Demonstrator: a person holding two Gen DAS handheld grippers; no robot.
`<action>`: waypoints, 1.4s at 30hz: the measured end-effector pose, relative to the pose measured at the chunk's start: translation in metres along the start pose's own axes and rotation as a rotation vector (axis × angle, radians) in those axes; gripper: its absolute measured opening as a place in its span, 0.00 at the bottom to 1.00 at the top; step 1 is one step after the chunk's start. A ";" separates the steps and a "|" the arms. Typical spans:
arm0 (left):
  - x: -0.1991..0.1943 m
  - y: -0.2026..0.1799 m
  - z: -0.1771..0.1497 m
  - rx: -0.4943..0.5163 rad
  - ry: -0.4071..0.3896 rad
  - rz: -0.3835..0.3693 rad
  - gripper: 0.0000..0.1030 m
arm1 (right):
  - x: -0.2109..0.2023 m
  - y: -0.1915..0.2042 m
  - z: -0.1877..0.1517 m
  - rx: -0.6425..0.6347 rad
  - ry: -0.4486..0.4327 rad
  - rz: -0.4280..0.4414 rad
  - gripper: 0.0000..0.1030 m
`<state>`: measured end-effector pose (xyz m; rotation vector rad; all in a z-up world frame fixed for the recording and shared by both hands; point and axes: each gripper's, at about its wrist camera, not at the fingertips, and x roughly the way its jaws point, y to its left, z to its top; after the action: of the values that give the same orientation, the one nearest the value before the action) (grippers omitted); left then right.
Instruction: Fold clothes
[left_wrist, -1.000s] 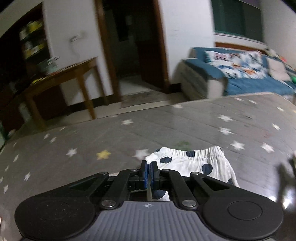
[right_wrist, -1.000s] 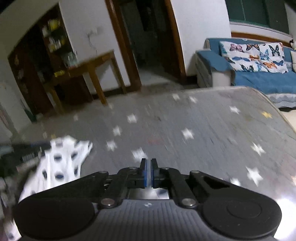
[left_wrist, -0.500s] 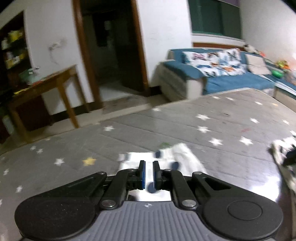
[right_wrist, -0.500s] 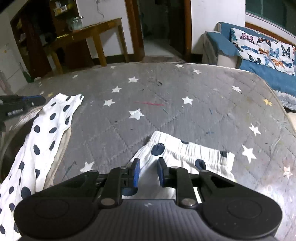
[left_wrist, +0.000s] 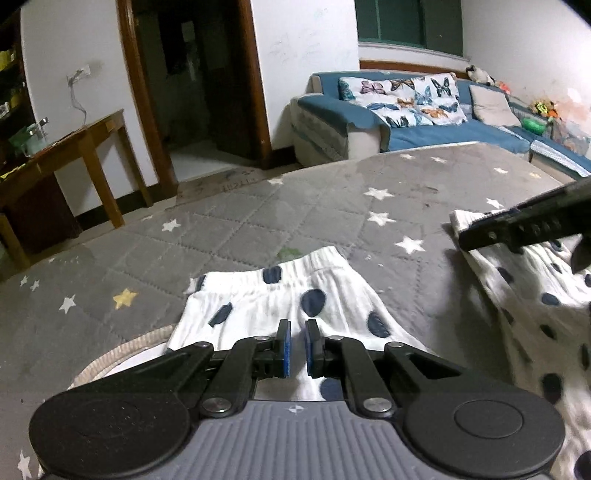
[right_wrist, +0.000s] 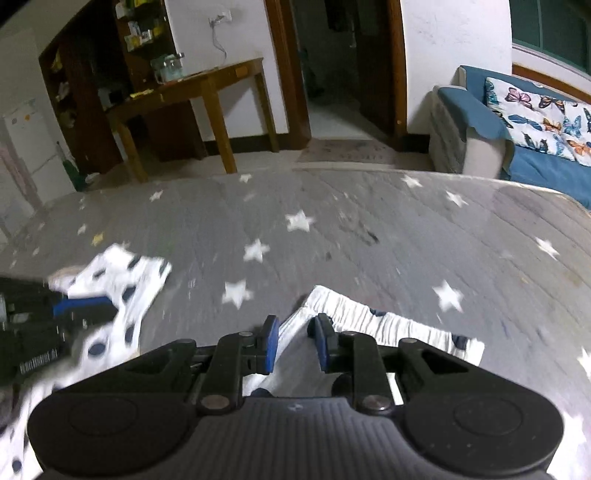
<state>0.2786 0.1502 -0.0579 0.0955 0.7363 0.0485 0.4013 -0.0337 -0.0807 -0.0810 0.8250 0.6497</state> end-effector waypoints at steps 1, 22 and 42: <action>0.001 0.003 0.000 -0.002 -0.002 0.007 0.11 | 0.003 0.000 0.004 0.002 -0.003 0.006 0.34; -0.106 0.010 -0.059 -0.017 0.049 0.031 0.51 | -0.123 0.040 -0.096 -0.130 0.068 0.016 0.52; -0.214 -0.024 -0.150 -0.059 0.093 0.071 0.87 | -0.229 0.117 -0.217 -0.182 0.066 0.052 0.72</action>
<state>0.0195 0.1205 -0.0277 0.0630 0.8237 0.1434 0.0787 -0.1227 -0.0477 -0.2484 0.8322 0.7735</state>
